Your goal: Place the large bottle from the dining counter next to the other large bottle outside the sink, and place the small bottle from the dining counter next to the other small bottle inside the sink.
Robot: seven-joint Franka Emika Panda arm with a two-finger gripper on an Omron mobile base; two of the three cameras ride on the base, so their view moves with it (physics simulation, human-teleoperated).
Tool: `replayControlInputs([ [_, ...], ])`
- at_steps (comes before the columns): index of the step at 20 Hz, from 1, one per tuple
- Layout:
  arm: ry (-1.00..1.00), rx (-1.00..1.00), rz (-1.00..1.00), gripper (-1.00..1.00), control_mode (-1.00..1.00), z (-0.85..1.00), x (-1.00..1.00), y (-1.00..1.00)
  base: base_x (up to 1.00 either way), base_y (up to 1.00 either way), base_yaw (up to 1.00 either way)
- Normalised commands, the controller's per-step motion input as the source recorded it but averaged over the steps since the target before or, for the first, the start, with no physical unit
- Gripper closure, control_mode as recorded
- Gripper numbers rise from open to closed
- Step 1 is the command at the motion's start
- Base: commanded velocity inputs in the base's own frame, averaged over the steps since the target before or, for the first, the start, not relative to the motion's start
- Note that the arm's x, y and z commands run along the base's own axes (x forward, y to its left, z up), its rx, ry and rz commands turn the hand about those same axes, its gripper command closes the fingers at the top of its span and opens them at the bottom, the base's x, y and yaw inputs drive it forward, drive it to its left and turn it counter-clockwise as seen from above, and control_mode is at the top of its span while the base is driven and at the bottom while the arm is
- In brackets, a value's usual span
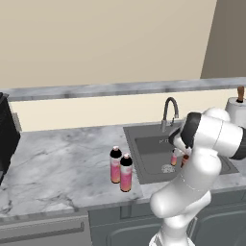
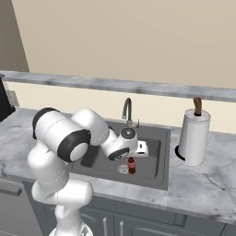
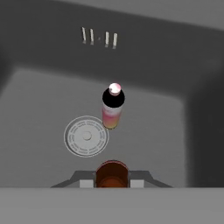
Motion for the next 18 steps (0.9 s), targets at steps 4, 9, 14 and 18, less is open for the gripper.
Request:
replayControlInputs([
  [4,0.00,0.00,0.02,1.00,-1.00,-0.17,0.17,-0.07,0.00,0.00,0.00],
  [9,0.00,0.00,0.02,1.00,-1.00,-0.19,0.12,-0.11,0.00,0.00,0.00],
  [14,0.00,0.01,0.02,1.00,-1.00,-0.19,0.07,-0.13,0.00,0.00,0.00],
  [18,0.00,0.01,0.02,1.00,-1.00,-0.18,0.10,-0.06,0.00,0.00,0.00],
])
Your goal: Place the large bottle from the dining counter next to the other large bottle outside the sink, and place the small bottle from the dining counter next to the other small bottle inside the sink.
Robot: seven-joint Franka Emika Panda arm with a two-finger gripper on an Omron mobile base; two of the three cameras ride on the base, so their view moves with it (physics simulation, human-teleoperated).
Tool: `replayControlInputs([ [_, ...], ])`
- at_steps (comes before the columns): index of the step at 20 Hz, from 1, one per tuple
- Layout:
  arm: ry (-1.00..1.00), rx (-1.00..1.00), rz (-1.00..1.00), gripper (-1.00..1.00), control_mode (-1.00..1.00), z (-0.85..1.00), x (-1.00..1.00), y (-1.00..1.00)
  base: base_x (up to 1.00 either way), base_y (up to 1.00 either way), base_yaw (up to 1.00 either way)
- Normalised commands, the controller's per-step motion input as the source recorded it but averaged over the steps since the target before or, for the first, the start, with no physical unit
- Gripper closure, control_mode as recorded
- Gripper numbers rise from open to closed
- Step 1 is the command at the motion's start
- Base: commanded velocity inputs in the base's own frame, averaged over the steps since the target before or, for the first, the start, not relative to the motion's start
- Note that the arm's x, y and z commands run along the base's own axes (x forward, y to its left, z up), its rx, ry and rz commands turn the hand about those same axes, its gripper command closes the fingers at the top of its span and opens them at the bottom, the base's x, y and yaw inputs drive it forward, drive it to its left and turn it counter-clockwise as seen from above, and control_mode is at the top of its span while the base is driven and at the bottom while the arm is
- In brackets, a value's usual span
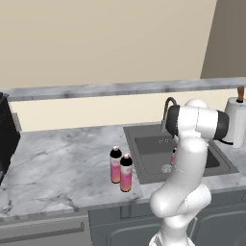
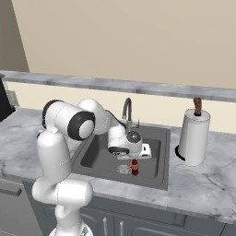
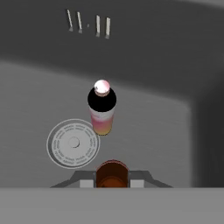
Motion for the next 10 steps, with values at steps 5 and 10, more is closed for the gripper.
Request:
replayControlInputs([
  [5,0.00,0.01,0.02,1.00,-1.00,-0.15,0.15,-0.03,0.00,0.00,0.00],
  [10,0.00,0.01,0.02,1.00,-1.00,-0.14,0.14,-0.05,0.00,0.00,0.00],
])
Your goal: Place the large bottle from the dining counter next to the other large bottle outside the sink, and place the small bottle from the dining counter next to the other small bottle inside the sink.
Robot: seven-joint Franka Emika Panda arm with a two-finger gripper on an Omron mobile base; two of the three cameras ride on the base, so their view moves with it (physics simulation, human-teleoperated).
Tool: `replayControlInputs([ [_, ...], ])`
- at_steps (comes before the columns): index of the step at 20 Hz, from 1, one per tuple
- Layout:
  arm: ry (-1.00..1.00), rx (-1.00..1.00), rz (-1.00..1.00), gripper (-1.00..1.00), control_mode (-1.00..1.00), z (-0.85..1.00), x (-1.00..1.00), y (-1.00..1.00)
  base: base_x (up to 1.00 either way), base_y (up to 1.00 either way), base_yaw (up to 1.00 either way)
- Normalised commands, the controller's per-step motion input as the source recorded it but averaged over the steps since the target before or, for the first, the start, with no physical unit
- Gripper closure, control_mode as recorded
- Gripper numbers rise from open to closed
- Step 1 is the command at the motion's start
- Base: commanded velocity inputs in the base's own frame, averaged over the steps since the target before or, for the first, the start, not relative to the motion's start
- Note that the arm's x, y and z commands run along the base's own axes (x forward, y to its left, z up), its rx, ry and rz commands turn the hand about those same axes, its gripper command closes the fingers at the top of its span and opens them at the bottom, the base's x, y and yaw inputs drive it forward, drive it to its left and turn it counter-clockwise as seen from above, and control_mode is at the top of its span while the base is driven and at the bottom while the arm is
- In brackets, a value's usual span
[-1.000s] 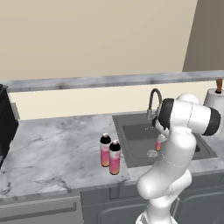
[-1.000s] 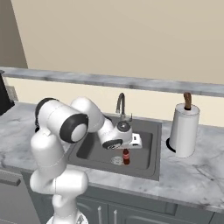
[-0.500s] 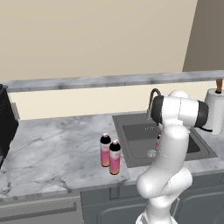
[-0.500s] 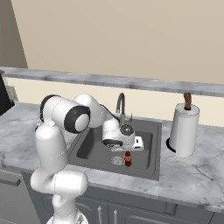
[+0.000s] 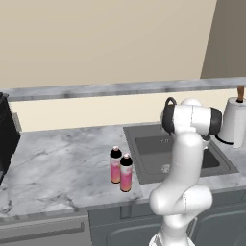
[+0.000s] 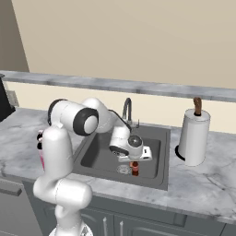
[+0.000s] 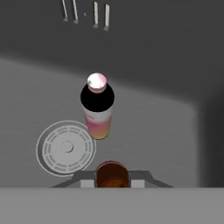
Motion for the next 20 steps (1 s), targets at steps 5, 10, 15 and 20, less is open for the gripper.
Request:
replayControlInputs([
  [5,0.00,0.01,0.02,1.00,-1.00,-0.15,0.13,-0.06,0.00,0.00,0.00],
  [10,0.00,0.00,0.02,1.00,-1.00,-0.17,0.06,-0.03,0.00,0.00,0.00],
  [15,0.00,0.00,0.00,1.00,-1.00,-0.20,0.00,0.09,0.00,0.00,0.00],
  [20,0.00,0.00,0.00,1.00,-1.00,-0.21,0.00,0.15,0.00,0.00,0.00],
])
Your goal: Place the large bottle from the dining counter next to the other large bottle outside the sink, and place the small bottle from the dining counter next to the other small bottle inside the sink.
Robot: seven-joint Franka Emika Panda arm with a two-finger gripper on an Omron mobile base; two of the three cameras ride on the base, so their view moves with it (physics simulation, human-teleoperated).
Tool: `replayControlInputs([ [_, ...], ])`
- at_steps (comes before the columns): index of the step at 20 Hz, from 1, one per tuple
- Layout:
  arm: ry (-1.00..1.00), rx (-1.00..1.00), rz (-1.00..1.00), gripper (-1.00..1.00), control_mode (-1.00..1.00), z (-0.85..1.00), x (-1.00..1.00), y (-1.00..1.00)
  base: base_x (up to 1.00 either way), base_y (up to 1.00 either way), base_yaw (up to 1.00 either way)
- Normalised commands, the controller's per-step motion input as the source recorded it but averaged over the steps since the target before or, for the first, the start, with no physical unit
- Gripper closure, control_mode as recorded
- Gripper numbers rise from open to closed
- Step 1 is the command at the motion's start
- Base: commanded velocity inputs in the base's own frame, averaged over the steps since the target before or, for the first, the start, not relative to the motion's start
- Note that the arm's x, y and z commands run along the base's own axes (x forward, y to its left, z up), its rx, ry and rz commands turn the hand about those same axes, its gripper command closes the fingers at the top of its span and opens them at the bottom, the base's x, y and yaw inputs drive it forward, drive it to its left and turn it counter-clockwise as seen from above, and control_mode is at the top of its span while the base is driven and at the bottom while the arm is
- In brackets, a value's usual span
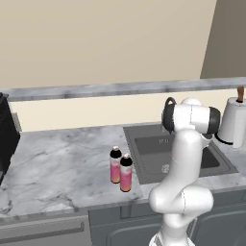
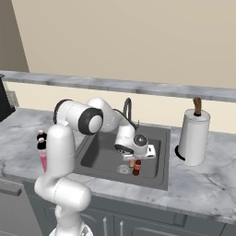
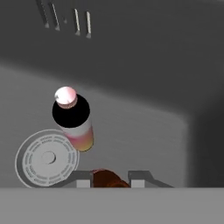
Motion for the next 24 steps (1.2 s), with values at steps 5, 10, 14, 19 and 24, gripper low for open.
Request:
replayControlInputs([
  [5,0.00,0.00,0.00,1.00,-1.00,-0.20,-0.01,0.15,0.00,0.00,0.00],
  [10,0.00,0.00,0.00,1.00,-1.00,-0.24,-0.03,0.06,0.00,0.00,0.00],
  [14,0.00,0.00,0.00,1.00,-1.00,-0.33,-0.18,0.04,0.00,0.00,0.00],
  [19,0.00,0.00,0.00,1.00,-1.00,-0.38,-0.32,0.25,0.00,0.00,0.00],
  [24,0.00,0.00,0.00,1.00,-1.00,-0.34,-0.36,0.35,0.00,0.00,0.00],
])
